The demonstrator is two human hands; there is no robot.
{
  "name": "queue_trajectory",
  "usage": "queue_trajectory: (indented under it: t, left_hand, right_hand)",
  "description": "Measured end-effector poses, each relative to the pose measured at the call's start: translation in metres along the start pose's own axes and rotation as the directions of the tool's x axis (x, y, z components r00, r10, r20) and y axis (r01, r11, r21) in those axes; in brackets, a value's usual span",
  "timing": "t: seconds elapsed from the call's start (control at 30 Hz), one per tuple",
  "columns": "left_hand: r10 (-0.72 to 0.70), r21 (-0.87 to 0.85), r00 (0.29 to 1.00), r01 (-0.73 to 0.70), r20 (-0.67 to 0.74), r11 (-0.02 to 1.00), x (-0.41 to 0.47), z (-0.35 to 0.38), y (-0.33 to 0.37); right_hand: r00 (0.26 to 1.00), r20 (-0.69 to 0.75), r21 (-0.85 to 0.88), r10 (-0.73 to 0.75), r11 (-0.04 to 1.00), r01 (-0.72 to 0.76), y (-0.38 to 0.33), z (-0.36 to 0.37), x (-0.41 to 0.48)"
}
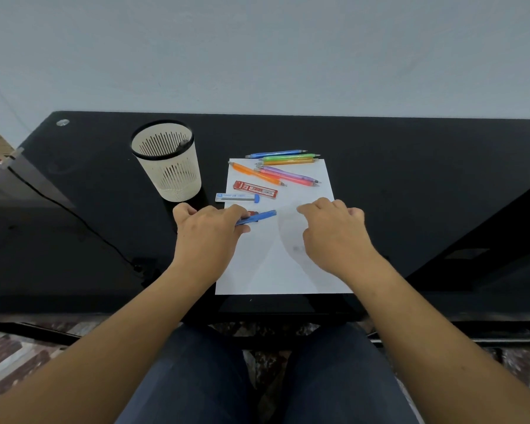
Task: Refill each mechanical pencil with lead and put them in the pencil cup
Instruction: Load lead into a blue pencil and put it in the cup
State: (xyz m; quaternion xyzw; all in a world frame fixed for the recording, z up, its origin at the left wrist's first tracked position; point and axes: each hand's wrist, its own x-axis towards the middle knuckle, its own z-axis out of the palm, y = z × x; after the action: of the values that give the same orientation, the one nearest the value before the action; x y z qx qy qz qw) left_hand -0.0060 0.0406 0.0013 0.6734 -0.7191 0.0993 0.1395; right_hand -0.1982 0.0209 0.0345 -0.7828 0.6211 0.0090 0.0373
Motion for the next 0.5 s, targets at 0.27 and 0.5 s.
queue_trajectory:
  t: [0.27,0.5]
  left_hand:
    - [0.077,-0.04,0.996,-0.078,-0.044,0.996,-0.002,0.007,0.0]
    - [0.093,-0.053,0.992,-0.098,-0.087,0.994,-0.002,0.006,-0.001]
  right_hand:
    - [0.981,0.169,0.011,-0.1,0.995,0.1,0.009,-0.001,-0.006]
    - [0.978,0.112,0.074,-0.178,0.983,0.171,0.006,0.017,-0.003]
